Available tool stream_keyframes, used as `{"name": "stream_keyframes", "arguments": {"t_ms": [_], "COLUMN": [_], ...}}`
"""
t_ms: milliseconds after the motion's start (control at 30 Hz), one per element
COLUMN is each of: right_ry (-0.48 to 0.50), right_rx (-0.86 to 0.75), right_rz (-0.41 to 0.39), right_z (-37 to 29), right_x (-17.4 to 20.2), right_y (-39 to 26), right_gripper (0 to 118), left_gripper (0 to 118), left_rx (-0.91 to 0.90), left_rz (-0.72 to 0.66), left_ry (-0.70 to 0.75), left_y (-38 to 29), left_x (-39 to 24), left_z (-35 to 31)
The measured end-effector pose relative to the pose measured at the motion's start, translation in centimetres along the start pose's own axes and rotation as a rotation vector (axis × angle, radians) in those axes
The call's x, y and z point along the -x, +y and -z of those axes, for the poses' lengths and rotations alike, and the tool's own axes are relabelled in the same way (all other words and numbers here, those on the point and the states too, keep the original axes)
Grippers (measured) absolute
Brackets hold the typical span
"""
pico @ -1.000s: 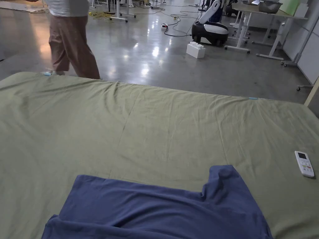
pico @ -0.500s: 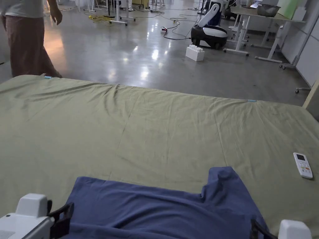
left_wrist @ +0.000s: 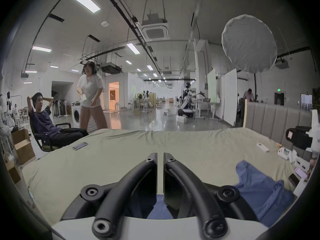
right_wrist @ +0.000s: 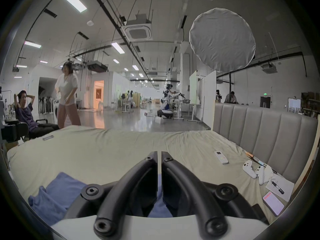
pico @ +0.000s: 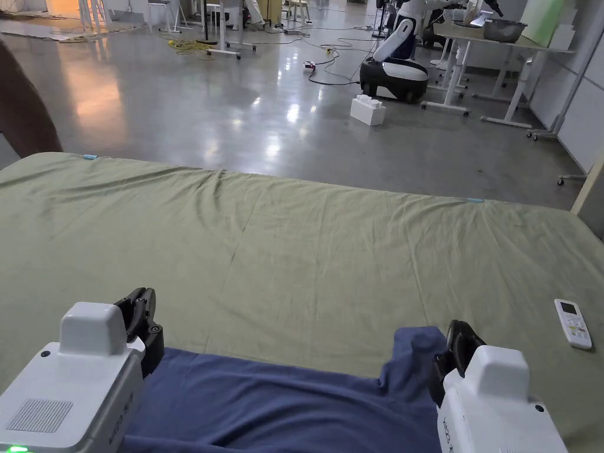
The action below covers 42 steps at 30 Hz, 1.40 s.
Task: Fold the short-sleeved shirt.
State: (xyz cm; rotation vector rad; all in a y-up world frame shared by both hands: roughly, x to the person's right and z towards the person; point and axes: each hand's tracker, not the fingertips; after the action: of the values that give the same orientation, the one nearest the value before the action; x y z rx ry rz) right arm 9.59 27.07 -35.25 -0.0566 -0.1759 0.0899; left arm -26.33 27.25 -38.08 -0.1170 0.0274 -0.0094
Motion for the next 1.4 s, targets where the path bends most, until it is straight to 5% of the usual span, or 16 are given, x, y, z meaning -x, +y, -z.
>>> {"name": "stream_keyframes", "arguments": {"t_ms": [367,667,733,833,867,1067,1233,1400], "right_ry": [0.005,0.0,-0.01,-0.016,-0.021,-0.05,-0.069,-0.073], "right_rx": [0.01,0.1,0.125,0.161,0.178,0.23,0.271,0.329], "right_rz": [-0.011,-0.032,-0.039,-0.04,-0.044,-0.062,-0.053,-0.034], "right_z": [1.4,3.4,3.8,4.4,4.5,5.1,5.3,6.3], "right_x": [0.1,-0.8,-1.0,-1.4,-1.6,-2.7,-3.7,-4.8], "right_y": [-0.6,-2.4,-2.9,-3.8,-4.0,-5.6,-6.5,-7.3], "right_gripper": [1,1,1,1,1,1,1,1], "left_gripper": [2,2,15,68,74,74,71,12], "left_rx": [0.1,0.553,0.607,0.759,0.797,0.876,0.906,0.858], "left_rz": [0.001,-0.088,-0.098,-0.118,-0.116,-0.104,0.042,0.092], "left_ry": [0.021,-0.025,-0.033,-0.077,-0.087,-0.07,-0.052,-0.092], "left_y": [-2.2,-7.9,-9.2,-11.0,-11.5,-13.7,-14.4,-14.4], "left_x": [2.9,8.8,9.5,9.3,9.2,8.2,6.4,4.9], "left_z": [3.6,15.4,17.9,21.1,22.0,25.7,26.4,25.6]}}
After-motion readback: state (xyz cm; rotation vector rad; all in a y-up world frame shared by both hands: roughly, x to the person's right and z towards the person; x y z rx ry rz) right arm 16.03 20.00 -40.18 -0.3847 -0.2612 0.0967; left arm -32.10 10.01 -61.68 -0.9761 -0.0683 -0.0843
